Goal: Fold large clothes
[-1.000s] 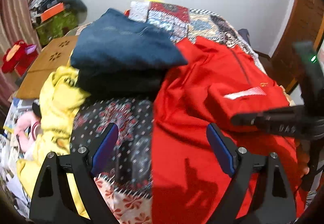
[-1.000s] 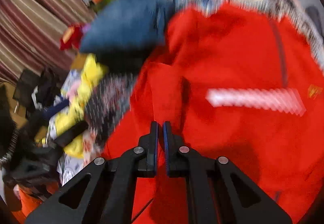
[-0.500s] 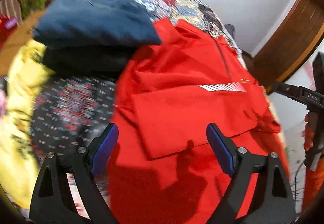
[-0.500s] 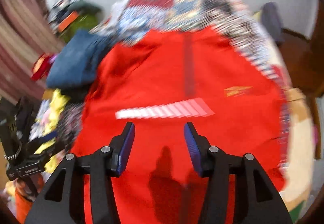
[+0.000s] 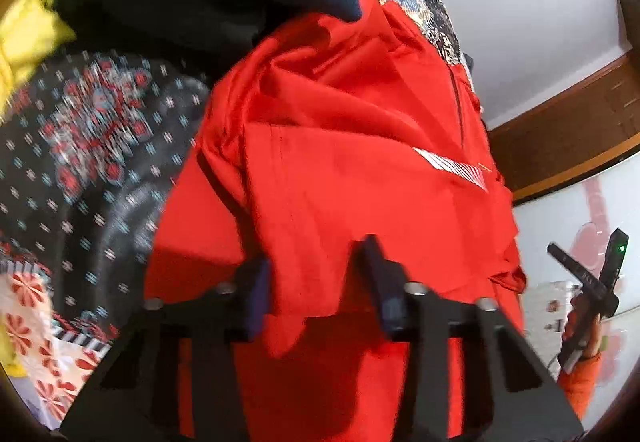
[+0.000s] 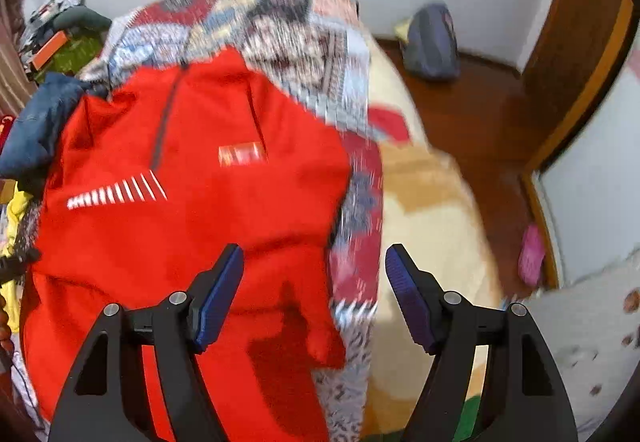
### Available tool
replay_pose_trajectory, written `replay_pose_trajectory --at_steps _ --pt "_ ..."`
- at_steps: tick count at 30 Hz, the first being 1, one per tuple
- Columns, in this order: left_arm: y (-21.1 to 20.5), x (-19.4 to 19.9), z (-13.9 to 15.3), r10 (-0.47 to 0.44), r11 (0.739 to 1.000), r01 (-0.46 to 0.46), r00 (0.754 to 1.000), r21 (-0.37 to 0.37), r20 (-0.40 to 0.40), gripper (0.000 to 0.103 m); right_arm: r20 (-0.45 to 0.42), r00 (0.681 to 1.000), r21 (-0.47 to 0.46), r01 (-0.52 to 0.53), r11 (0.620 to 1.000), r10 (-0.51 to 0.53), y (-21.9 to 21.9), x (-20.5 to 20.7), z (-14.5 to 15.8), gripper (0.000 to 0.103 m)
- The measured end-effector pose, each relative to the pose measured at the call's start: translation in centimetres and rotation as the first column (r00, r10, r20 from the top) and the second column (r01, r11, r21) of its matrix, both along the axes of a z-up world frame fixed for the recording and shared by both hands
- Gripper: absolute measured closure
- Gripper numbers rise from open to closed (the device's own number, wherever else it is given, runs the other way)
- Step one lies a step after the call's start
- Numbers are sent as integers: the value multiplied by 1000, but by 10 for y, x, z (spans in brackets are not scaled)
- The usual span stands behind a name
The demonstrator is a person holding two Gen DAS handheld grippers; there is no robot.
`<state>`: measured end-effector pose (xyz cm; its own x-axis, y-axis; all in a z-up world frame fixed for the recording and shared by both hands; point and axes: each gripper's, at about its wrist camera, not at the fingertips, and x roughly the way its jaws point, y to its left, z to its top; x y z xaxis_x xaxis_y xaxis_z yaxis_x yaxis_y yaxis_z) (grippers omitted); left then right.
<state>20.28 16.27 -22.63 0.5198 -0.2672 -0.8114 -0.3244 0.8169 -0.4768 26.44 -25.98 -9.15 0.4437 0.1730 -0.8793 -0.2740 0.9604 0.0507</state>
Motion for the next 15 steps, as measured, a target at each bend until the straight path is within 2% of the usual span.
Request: replay_pose_trajectory --at_steps 2,3,4,7,10,13,15 --pt "-4 -2 13 -8 997 6 1000 78 21 82 -52 999 32 18 999 -16 -2 -1 -21 33" --pt "-5 -2 20 -14 993 10 999 117 36 91 -77 997 45 24 999 -21 -1 -3 -32 33" --pt "-8 -2 26 -23 988 15 998 153 50 94 -103 994 55 33 998 -27 0 -4 -43 33" --pt "-13 -3 53 -52 964 22 993 266 109 96 -168 985 73 51 996 -38 1 -8 -69 33" --pt "-9 -3 79 -65 946 6 983 324 173 97 -185 981 86 67 994 -51 -1 -13 -78 33" --pt "-1 2 89 -63 922 -14 981 388 184 97 -191 980 108 84 991 -62 -8 -16 -75 32" --pt "7 9 80 -59 925 -3 987 381 152 97 -194 978 110 97 989 -74 -11 -18 -71 32"
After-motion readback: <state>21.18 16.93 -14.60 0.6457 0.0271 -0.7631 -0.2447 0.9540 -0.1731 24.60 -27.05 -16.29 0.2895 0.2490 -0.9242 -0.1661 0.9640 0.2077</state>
